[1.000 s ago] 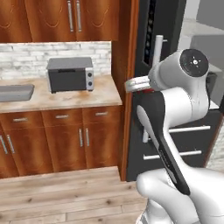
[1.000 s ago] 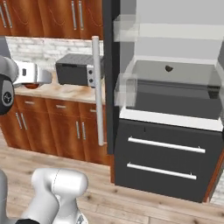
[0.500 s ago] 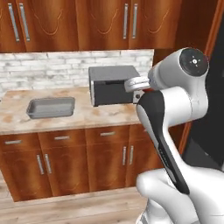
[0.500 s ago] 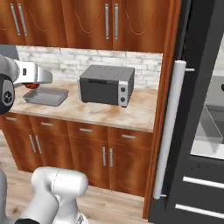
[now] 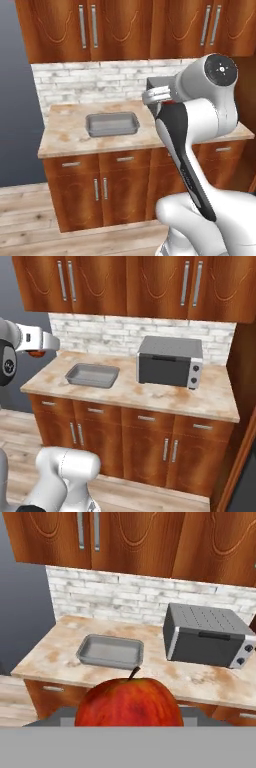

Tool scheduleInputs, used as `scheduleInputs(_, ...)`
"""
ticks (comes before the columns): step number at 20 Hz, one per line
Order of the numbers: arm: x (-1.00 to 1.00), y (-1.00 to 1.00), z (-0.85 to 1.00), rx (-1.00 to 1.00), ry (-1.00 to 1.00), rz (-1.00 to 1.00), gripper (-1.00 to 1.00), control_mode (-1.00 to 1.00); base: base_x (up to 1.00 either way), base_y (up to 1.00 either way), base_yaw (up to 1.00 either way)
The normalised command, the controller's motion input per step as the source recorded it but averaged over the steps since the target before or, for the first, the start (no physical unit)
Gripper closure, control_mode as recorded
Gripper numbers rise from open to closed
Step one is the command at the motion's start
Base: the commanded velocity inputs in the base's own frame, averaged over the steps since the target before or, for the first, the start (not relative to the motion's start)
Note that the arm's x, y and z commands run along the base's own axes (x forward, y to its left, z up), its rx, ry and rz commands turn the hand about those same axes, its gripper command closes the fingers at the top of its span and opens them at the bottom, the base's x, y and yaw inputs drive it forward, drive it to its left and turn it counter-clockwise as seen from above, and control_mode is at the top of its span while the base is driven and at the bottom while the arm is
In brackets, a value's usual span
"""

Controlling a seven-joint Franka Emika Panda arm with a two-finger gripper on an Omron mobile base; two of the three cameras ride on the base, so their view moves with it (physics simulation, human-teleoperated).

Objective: Pick the apple and kiwi from the fridge and place them inside the tupperware on the counter.

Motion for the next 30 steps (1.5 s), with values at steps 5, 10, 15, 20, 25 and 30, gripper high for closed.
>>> scheduleInputs(5, 0.0, 0.0, 0.0, 0.0, 0.0, 0.0, 1.0, 1.0, 0.4, 0.83, -0.07)
scheduleInputs(10, 0.0, 0.0, 0.0, 0.0, 0.0, 0.0, 1.0, 1.0, 0.5, 0.4, -0.03)
scheduleInputs(15, 0.0, 0.0, 0.0, 0.0, 0.0, 0.0, 1.0, 1.0, 0.28, 0.02, -0.01)
scheduleInputs(20, 0.0, 0.0, 0.0, 0.0, 0.0, 0.0, 1.0, 1.0, 0.31, 0.0, 0.0)
scheduleInputs(25, 0.0, 0.0, 0.0, 0.0, 0.0, 0.0, 1.0, 1.0, 0.64, 0.0, 0.0)
scheduleInputs(30, 0.0, 0.0, 0.0, 0.0, 0.0, 0.0, 1.0, 1.0, 0.56, 0.0, 0.0)
